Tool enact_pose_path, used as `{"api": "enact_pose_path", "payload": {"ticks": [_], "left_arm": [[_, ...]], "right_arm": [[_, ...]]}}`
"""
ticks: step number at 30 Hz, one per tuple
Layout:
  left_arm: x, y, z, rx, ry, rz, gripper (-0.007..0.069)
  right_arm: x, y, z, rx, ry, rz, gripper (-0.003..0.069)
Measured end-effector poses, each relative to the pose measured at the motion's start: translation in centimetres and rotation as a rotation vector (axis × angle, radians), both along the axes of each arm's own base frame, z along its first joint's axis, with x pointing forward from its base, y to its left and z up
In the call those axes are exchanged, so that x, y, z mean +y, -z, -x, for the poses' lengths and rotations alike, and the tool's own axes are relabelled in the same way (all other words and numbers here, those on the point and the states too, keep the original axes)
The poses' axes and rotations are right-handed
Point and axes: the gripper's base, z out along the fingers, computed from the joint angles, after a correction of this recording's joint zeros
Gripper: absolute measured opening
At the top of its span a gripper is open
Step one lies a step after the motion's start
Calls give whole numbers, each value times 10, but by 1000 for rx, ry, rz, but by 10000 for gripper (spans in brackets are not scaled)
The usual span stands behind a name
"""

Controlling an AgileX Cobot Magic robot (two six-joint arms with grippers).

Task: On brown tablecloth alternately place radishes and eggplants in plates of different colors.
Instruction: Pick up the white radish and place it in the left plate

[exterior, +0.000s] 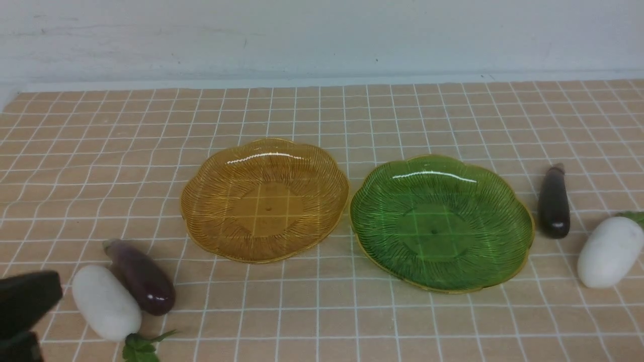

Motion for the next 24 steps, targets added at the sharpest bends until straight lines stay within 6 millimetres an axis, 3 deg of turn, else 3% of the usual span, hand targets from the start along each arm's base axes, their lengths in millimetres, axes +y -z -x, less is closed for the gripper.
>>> {"api": "enact_pose_path", "payload": {"ticks": [2, 8, 13, 16, 19, 24], "left_arm": [[0, 11, -25, 169, 16, -30, -3], [-1, 37, -69, 310, 9, -53, -3], [7, 57, -106, 396, -44, -157, -3], [13, 55, -123, 414, -123, -187, -3], [20, 52, -141, 423, -213, -194, -3], [43, 68, -161, 587, -340, -135, -3]], "right_arm": [[4, -4, 1, 59, -46, 17, -15], [19, -76, 15, 147, -187, 293, -15], [31, -127, -11, 448, -424, 513, -15], [37, -133, -28, 603, -582, 603, -15], [42, -128, -38, 700, -731, 645, -15], [47, -129, -34, 671, -814, 664, -15]]}}
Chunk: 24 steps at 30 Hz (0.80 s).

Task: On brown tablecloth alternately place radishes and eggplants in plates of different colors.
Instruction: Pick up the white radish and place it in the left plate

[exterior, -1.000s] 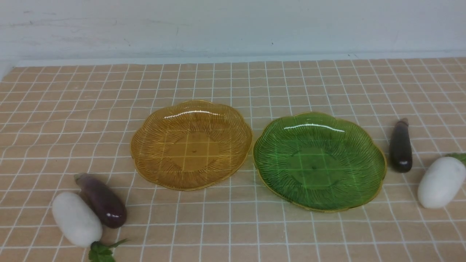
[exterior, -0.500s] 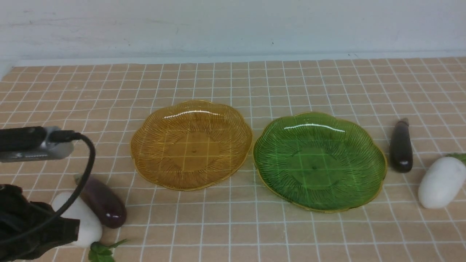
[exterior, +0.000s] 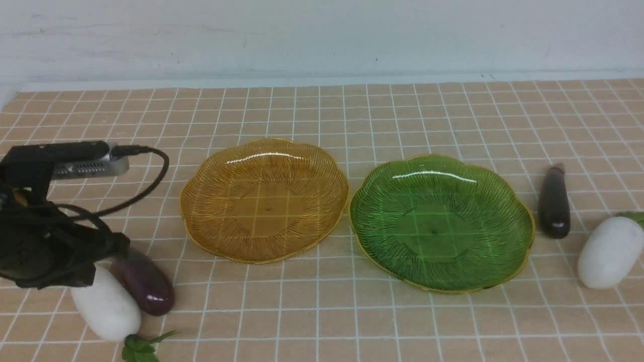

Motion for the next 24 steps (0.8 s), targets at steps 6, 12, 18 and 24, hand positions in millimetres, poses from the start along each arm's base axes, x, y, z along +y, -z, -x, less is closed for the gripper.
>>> {"api": "enact_pose_path", "payload": {"ticks": [6, 12, 18, 24], "left_arm": [[2, 8, -6, 14, -22, 20, 14], [3, 9, -16, -73, -32, 14, 209], [4, 18, -23, -64, -73, 21, 536], [5, 30, -27, -25, -82, 18, 662]], "right_arm": [[1, -2, 5, -31, -12, 0, -15], [1, -3, 5, -32, -13, -3, -15], [1, -2, 6, -25, -18, -2, -15], [1, -2, 6, -22, -20, -2, -15]]}}
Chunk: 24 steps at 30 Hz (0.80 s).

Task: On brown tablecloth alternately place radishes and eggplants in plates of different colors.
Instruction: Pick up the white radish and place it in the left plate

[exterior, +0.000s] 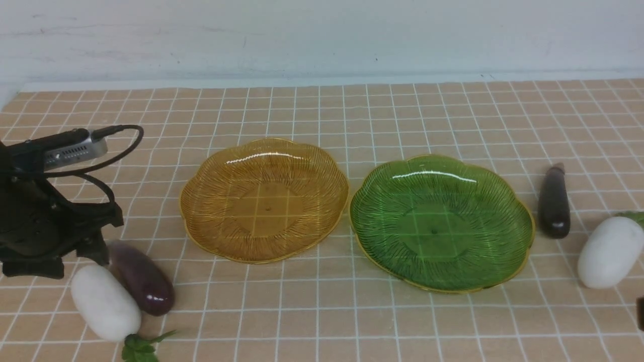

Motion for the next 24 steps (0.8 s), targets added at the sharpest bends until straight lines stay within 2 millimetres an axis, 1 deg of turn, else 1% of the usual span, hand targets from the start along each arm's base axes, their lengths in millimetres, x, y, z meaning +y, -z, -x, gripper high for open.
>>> {"api": "enact_pose_path", "payload": {"ticks": [3, 14, 18, 24], "left_arm": [[1, 9, -3, 30, -1, -3, 683], [2, 32, -11, 89, 3, -8, 683], [3, 40, -12, 118, 8, -15, 671], [5, 48, -13, 146, 24, -37, 626]], "right_arm": [[0, 0, 0, 1, -1, 0, -15], [0, 0, 0, -4, -10, 8, -15], [0, 0, 0, -5, -11, 9, -15], [0, 0, 0, -5, -11, 9, -15]]}}
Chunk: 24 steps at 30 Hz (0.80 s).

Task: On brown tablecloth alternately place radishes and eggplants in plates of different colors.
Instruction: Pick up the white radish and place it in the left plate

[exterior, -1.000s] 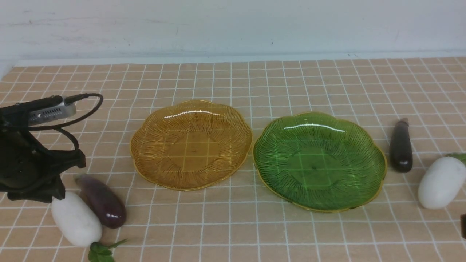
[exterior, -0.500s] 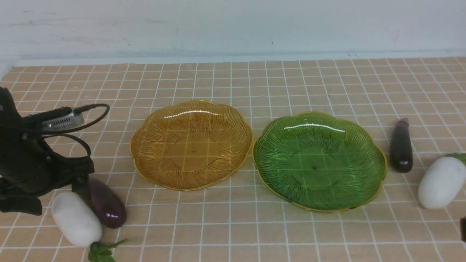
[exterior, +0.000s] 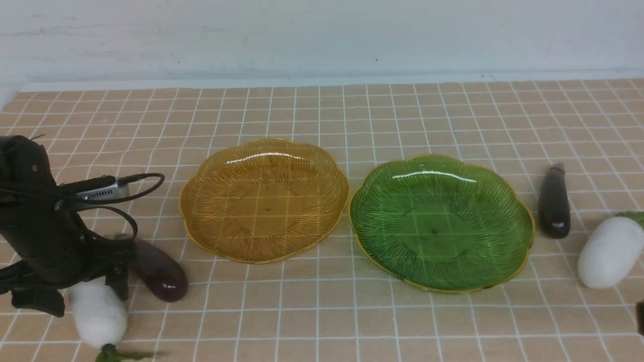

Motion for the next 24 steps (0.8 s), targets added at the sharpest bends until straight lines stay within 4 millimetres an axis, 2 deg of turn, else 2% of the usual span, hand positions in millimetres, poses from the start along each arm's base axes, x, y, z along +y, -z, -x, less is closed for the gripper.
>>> {"api": "enact_pose_path", "payload": {"ticks": [7, 12, 16, 20, 24], "left_arm": [[1, 1, 1, 14, 14, -17, 523], [2, 0, 2, 35, 21, -26, 403], [3, -6, 1, 61, 27, -32, 387], [2, -34, -6, 46, 39, -35, 386], [-13, -76, -16, -70, 81, -8, 376]], "right_arm": [[0, 0, 0, 0, 0, 0, -15], [0, 0, 0, 0, 0, 0, -15], [0, 0, 0, -4, -5, 3, -15], [0, 0, 0, -6, -9, 1, -15], [0, -1, 0, -10, -6, 0, -15]]}}
